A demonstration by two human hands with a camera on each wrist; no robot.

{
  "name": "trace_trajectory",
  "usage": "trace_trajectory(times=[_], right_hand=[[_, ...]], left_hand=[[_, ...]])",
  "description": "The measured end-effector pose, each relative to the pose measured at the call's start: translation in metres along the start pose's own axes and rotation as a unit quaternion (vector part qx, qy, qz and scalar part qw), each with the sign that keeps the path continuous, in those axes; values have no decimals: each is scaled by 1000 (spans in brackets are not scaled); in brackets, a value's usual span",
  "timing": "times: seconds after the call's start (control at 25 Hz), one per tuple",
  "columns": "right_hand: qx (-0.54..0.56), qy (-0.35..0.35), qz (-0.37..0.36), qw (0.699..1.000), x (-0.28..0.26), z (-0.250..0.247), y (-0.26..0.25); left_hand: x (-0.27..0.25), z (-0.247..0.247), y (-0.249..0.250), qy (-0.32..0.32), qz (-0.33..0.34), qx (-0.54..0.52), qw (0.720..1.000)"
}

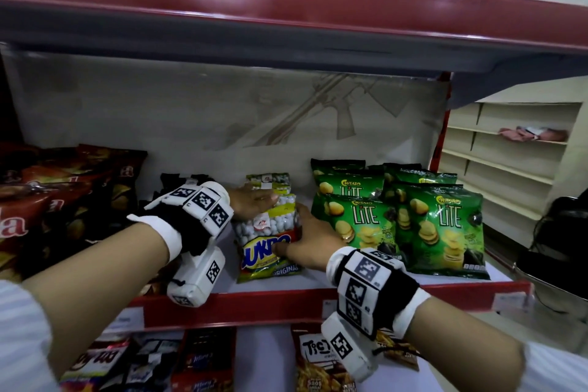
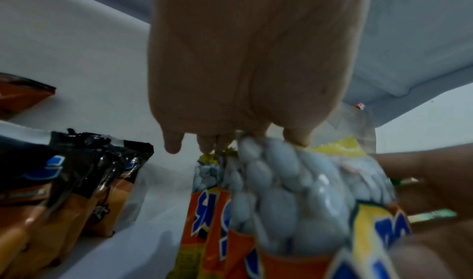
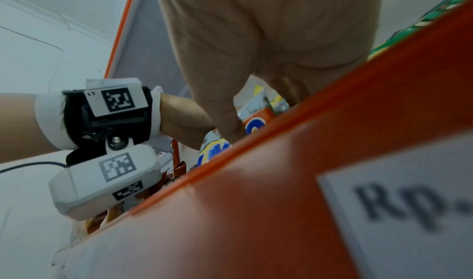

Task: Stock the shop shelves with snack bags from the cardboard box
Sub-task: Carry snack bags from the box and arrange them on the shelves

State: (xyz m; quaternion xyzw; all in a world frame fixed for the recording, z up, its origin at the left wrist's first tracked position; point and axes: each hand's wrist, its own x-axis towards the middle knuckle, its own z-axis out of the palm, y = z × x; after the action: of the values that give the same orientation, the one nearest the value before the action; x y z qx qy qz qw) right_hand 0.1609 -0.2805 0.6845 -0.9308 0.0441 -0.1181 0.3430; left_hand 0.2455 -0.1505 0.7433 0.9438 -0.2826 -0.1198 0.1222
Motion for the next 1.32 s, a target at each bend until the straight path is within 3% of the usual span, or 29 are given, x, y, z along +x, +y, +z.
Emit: trace_trajectory(times=[0.24,0.4,0.6,0.72,0.84,0.96,1.04,1.2,1.32], right_hand=[[5,6,10,1000,-10,5,-8],[29,55,34,997,-20,10,-21],[-150,139,31,978,-31,2,-63],[-167,175,4,970,-29,-9,-93],[-144,135,-41,979,-27,-3,-114],[-80,-5,-81,993,-37,19,-125],[-53,-53,-93,993,-34,39,-127],[-59,-74,-138,986,-24,79,-126],[-15,-61,-117,991,-16,106,-124]], left_hand=[[-42,-61,-30,85,27,19,996],[-66,-89,-72,142,29,-58,988],[-87,-93,-132,205,-22,-143,968],[-92,-87,-150,245,-29,-247,937],[-103,-80,-156,241,-40,-328,912],[-123,-68,-150,196,-87,-268,939],[-134,-65,-139,197,-97,-158,963],[-153,-38,-112,220,-66,-87,969],[-157,-13,-113,177,-96,-106,974]])
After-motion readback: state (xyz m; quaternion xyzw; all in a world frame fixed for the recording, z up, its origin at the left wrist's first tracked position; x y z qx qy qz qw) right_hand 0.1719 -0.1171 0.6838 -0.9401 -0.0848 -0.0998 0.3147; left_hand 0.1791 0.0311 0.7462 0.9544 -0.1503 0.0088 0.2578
